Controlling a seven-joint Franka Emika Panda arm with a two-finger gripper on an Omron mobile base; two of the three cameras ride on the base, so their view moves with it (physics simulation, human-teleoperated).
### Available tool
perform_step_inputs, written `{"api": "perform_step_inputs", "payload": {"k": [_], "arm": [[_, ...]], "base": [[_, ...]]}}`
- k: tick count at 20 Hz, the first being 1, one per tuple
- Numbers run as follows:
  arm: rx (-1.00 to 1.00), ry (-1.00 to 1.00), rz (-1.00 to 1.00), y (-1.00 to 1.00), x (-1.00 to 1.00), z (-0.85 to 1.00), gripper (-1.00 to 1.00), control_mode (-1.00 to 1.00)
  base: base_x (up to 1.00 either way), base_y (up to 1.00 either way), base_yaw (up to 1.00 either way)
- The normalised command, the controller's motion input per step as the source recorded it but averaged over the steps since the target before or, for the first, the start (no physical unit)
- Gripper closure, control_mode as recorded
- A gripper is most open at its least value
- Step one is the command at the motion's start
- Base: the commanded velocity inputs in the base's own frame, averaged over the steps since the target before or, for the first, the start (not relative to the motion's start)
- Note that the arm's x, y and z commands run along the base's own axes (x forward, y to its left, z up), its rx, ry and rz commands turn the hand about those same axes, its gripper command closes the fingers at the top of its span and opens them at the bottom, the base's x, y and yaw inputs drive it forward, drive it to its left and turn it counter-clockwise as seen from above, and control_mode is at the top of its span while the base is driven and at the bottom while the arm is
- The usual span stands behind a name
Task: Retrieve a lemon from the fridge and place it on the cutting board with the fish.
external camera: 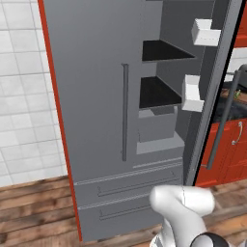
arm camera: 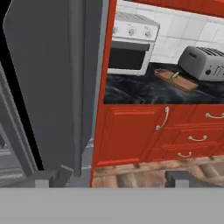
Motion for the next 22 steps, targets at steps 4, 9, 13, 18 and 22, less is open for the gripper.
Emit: {"api": "perform_step_inputs", "payload": {"k": [4,9,13,18,22], "arm": [[-0.61,0.16,-0.02,0.96,-0.14,0.77,-1.00,-1.00],[-0.54,0.28,-0.07,0.93,-0.03,0.30,-1.00,-1.00],[-0.48,0.33,-0.15,0.78,0.00,-0.08,-1.00,-1.00],[-0.37,0.22,-0.16,0.75,0.22,-0.25,-1.00,-1.00],[-0.21,0.17,-0.19,0.56,0.43,-0.31,-1.00,-1.00]], "base": [[0.00,0.00,0.00],[0.00,0.00,0.00],[0.00,0.00,0.00],[0.00,0.00,0.00],[0.00,0.00,0.00]]}}
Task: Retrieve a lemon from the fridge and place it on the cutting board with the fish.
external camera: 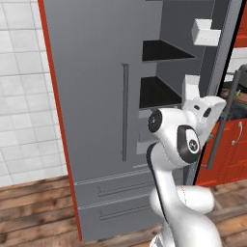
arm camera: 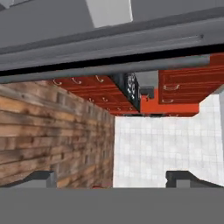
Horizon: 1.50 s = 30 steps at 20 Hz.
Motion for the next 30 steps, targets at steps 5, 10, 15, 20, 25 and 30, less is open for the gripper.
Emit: {"api": "perform_step_inputs", "payload": {"k": [5,10,15,20,25,30], "arm": [[-0.06,0.08,-0.21,0.53,0.47,-0.39,-1.00,-1.00],[0.00,0.05,-0.12,0.00,0.29,-0.30,-1.00,-1.00],[0.00,0.01,-0.01,-0.12,0.44,-0.24,-1.00,-1.00],[0.00,0.00,0.00,-0.11,0.60,-0.27,-1.00,-1.00],[0.00,0.00,0.00,-0.07,0.51,-0.38,-1.00,-1.00],[0.00,0.00,0.00,-0.03,0.48,-0.36,-1.00,-1.00]], "base": [[0.00,0.00,0.00],[0.00,0.00,0.00],[0.00,0.00,0.00],[0.00,0.00,0.00],[0.00,0.00,0.00],[0.00,0.00,0.00]]}}
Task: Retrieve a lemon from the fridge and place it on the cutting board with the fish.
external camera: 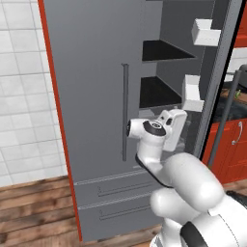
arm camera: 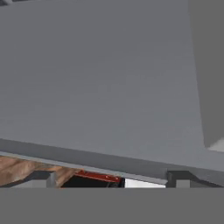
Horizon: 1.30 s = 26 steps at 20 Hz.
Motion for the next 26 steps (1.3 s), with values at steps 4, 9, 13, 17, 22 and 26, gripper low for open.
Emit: {"api": "perform_step_inputs", "payload": {"k": [4,9,13,17,22,26], "arm": [[0.00,0.00,0.00,-0.13,0.43,-0.26,-1.00,-1.00],[0.00,0.00,0.00,-0.29,0.31,-0.21,-1.00,-1.00],[0.00,0.01,0.00,-0.38,0.06,-0.28,-1.00,-1.00],[0.00,0.00,0.00,-0.41,0.00,-0.27,-1.00,-1.00],[0.00,0.00,0.00,-0.43,0.00,-0.22,-1.00,-1.00],[0.00,0.00,0.00,-0.48,0.00,-0.10,-1.00,-1.00]], "base": [[0.00,0.00,0.00],[0.00,0.00,0.00],[0.00,0.00,0.00],[0.00,0.00,0.00],[0.00,0.00,0.00],[0.00,0.00,0.00]]}}
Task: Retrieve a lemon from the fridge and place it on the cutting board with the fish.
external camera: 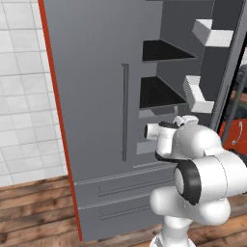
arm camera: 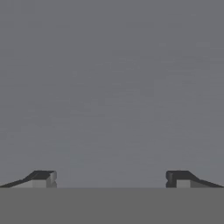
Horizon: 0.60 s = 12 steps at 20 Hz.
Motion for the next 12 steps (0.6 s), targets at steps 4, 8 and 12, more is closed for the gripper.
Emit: {"api": "perform_step_inputs", "payload": {"k": [4,8,12], "arm": [[0.00,0.00,0.00,-0.77,-0.11,-0.05,-1.00,-1.00],[0.00,0.00,0.00,-0.76,-0.12,-0.01,-1.00,-1.00],[0.00,-0.01,0.00,-0.38,-0.09,0.00,-1.00,-1.00]], "base": [[0.00,0.00,0.00],[0.00,0.00,0.00],[0.00,0.00,0.00]]}}
